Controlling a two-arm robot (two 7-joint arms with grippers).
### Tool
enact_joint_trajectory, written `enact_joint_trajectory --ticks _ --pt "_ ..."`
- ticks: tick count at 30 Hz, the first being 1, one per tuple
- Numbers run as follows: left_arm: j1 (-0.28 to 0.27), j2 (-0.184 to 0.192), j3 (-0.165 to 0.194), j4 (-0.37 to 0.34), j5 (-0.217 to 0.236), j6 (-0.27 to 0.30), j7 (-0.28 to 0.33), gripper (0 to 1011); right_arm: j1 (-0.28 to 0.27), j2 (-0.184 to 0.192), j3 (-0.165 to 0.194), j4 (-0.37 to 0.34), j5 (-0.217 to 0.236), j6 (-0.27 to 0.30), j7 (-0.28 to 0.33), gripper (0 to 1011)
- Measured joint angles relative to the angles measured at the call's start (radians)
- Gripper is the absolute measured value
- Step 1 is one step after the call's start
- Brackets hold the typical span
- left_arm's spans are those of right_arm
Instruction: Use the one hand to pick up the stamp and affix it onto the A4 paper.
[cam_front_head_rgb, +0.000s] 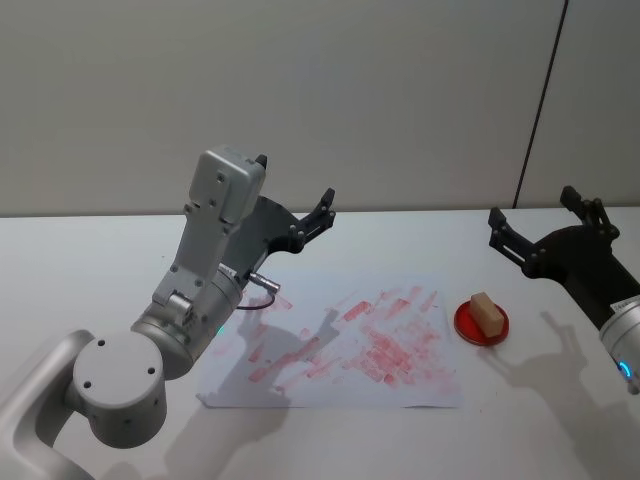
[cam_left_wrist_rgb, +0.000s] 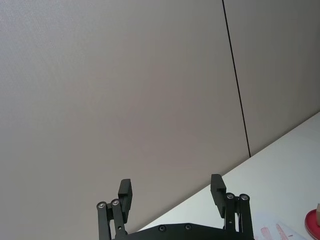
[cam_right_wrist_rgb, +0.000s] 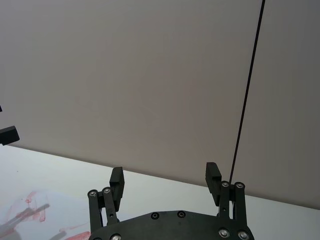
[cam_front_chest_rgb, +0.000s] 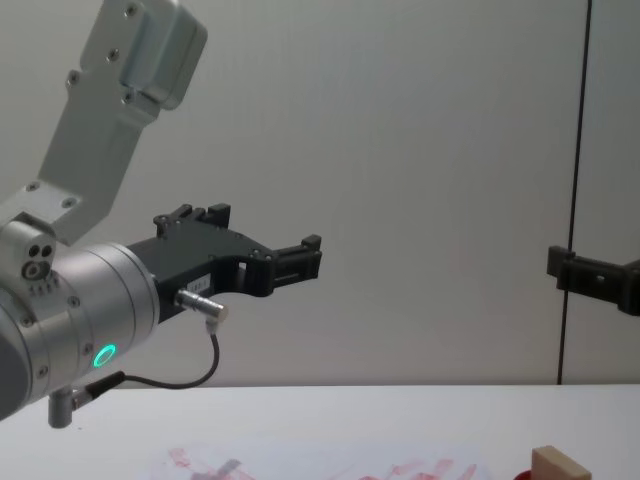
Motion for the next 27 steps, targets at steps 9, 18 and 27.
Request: enact_joint_trajectory --ticks 9,18,27 --pt "0.000 0.000 0.000 0.000 0.000 0.000 0.000 1002 0.000 0.000 0.000 0.000 0.000 0.000 0.000 1001" --pt "0.000 0.000 0.000 0.000 0.000 0.000 0.000 1001 0.000 0.000 0.000 0.000 0.000 0.000 0.000 1001" --pt "0.000 0.000 0.000 0.000 0.000 0.000 0.000 1001 0.000 0.000 0.000 0.000 0.000 0.000 0.000 1001"
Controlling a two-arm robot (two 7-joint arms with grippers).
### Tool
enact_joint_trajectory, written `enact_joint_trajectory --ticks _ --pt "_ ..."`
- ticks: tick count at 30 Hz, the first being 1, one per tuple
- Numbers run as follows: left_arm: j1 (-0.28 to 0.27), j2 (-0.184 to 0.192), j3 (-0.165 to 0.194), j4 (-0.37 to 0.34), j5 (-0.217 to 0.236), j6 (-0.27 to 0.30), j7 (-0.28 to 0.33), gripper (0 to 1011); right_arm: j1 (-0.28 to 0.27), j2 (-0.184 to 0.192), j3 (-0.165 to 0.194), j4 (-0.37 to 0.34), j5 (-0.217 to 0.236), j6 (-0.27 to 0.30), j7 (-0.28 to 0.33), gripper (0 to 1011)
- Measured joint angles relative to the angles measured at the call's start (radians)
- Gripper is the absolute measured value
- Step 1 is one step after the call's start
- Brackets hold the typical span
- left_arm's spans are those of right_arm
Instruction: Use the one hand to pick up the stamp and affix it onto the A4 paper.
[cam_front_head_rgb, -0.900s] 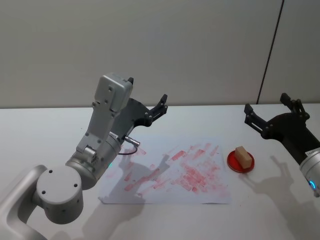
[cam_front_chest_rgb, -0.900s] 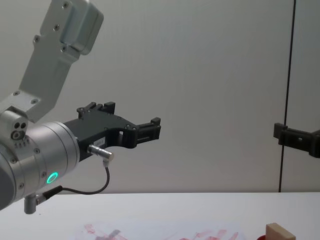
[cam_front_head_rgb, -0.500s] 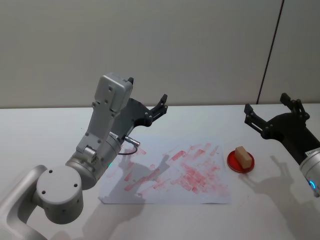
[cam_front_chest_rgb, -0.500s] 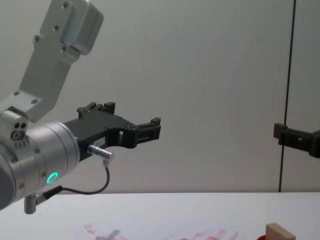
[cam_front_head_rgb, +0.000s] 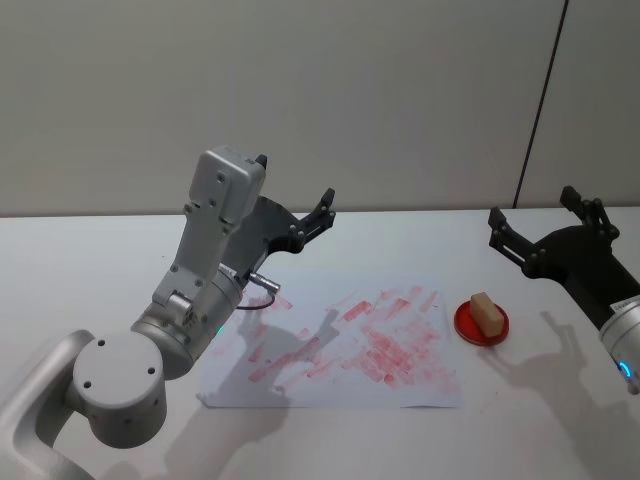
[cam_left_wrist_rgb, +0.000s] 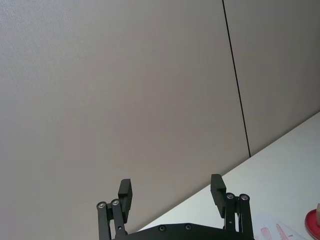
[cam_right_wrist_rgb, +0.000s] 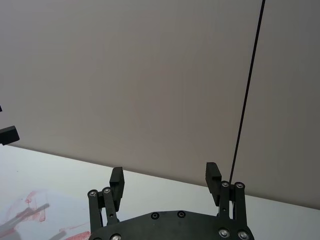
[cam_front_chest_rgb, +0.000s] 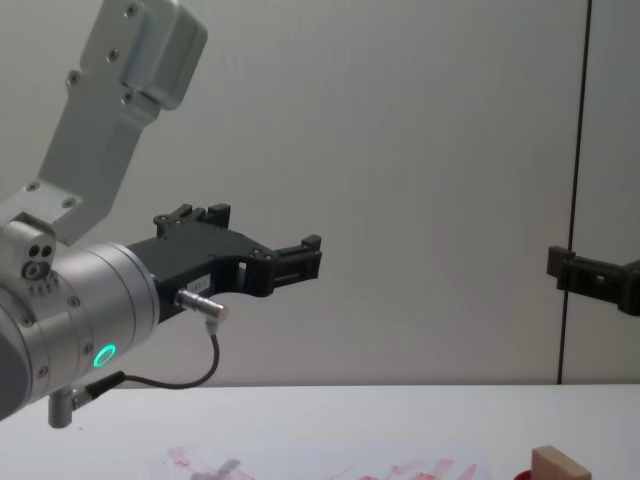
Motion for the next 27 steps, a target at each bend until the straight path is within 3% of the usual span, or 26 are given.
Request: enact_joint_trajectory --ticks 16,27 --pt "0.000 0.000 0.000 0.000 0.000 0.000 0.000 1001 -0.009 0.004 0.002 -0.005 0.000 0.017 -0.004 1001" --pt "0.000 0.000 0.000 0.000 0.000 0.000 0.000 1001 -0.030 0.008 -0.002 -0.009 -0.017 0.116 -0.030 1001"
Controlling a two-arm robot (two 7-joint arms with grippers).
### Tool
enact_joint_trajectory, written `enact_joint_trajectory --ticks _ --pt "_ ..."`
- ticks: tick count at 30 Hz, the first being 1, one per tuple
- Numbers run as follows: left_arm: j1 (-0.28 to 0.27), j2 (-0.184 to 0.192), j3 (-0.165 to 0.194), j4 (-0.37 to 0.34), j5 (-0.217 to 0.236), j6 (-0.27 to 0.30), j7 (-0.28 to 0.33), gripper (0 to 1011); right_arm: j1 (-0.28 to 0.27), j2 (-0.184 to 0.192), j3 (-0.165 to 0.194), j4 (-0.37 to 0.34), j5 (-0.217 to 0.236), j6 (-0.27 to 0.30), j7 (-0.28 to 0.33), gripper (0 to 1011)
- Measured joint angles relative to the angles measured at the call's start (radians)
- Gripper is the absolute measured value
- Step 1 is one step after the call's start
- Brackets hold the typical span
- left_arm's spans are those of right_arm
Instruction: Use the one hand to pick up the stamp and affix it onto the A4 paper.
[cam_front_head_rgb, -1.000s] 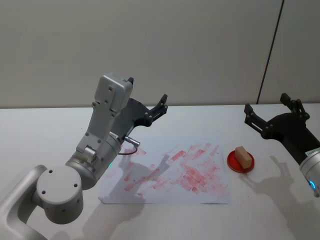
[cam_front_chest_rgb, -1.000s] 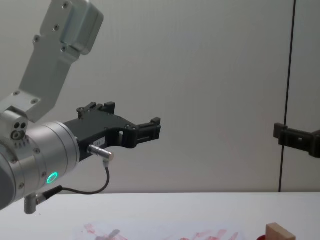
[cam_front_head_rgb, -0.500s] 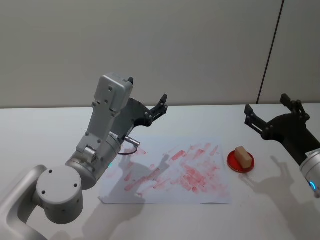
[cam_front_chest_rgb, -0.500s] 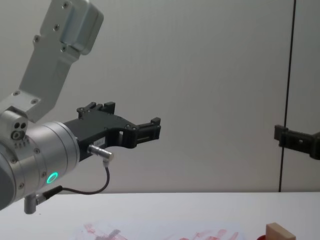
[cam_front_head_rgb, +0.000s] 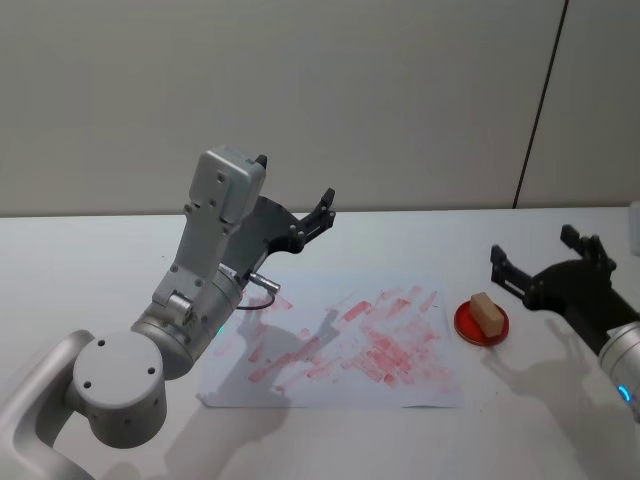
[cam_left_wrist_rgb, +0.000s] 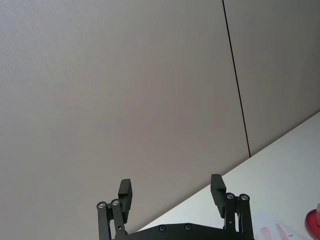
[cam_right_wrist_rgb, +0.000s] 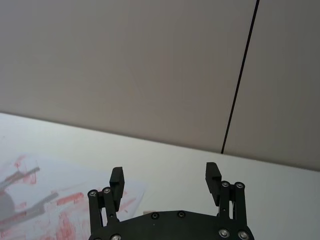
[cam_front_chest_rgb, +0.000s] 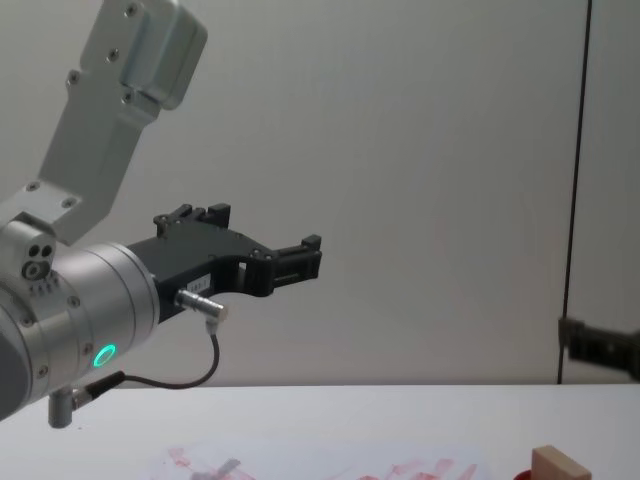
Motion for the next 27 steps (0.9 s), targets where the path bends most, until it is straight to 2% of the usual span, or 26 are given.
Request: enact_joint_trajectory --ticks 5,13,27 --pt "0.000 0.000 0.000 0.000 0.000 0.000 0.000 1002 0.006 -0.010 -0.009 0.022 -0.024 0.049 -0.006 1001" --pt "0.000 0.000 0.000 0.000 0.000 0.000 0.000 1001 0.048 -0.047 -0.028 0.092 -0.077 0.115 -0.008 1001" --pt "0.000 0.000 0.000 0.000 0.000 0.000 0.000 1001 0.110 -0.100 -0.054 0.193 -0.144 0.162 0.012 1001"
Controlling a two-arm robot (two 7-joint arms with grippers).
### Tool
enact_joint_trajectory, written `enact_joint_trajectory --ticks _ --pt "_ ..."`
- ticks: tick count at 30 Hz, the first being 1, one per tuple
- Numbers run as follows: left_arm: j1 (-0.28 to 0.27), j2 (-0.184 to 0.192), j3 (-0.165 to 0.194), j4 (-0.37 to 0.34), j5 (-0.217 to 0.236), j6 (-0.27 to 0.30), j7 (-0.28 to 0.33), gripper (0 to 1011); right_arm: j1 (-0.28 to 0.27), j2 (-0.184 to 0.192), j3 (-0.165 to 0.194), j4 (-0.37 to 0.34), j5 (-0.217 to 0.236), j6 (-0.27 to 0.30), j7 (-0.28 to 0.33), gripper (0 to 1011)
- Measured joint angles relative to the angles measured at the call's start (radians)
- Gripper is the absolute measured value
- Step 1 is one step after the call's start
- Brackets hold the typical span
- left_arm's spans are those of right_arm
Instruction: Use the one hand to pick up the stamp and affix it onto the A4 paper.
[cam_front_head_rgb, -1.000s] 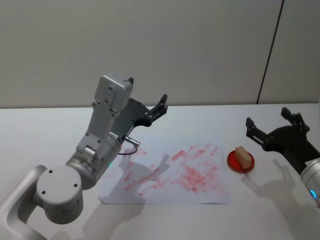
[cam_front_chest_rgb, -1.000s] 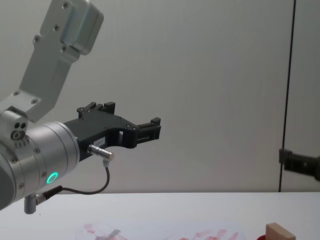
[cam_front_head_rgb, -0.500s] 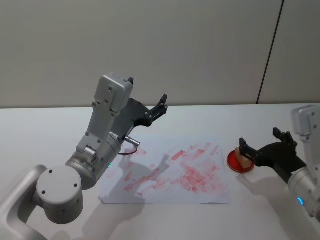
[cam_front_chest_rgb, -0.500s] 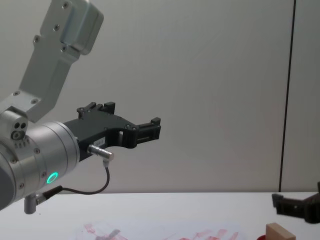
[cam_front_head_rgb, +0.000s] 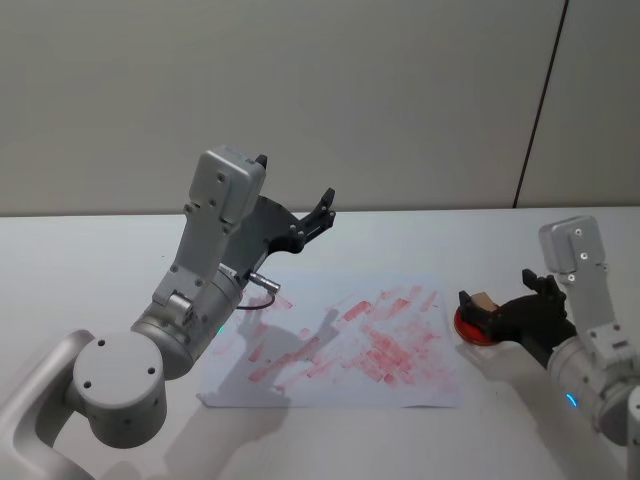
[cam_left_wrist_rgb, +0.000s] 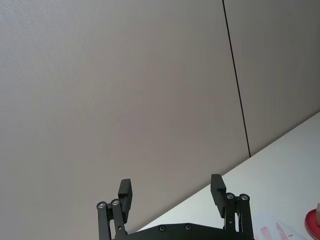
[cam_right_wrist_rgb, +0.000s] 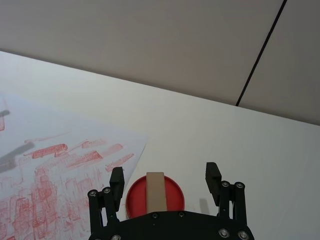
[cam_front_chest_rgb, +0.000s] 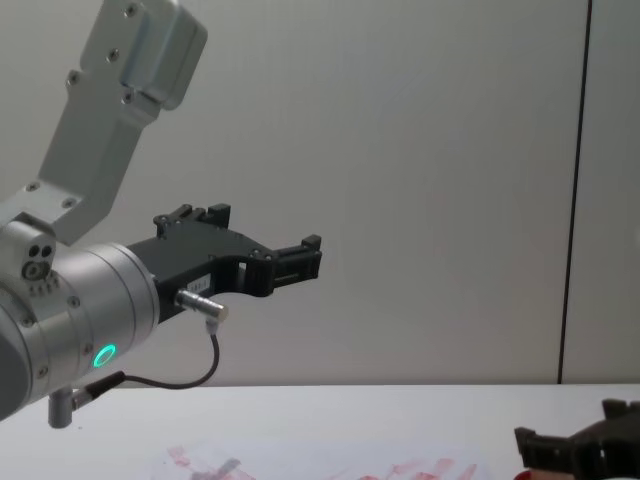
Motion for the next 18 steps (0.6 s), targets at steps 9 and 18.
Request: enact_joint_trajectory --ticks 9,18 --pt "0.000 0.000 0.000 0.000 0.000 0.000 0.000 1002 0.021 -0.018 -0.008 0.041 -0.028 0.015 0.007 1001" --pt "0.000 0.000 0.000 0.000 0.000 0.000 0.000 1001 0.030 -0.027 -0.012 0.066 -0.049 0.027 0.009 1001"
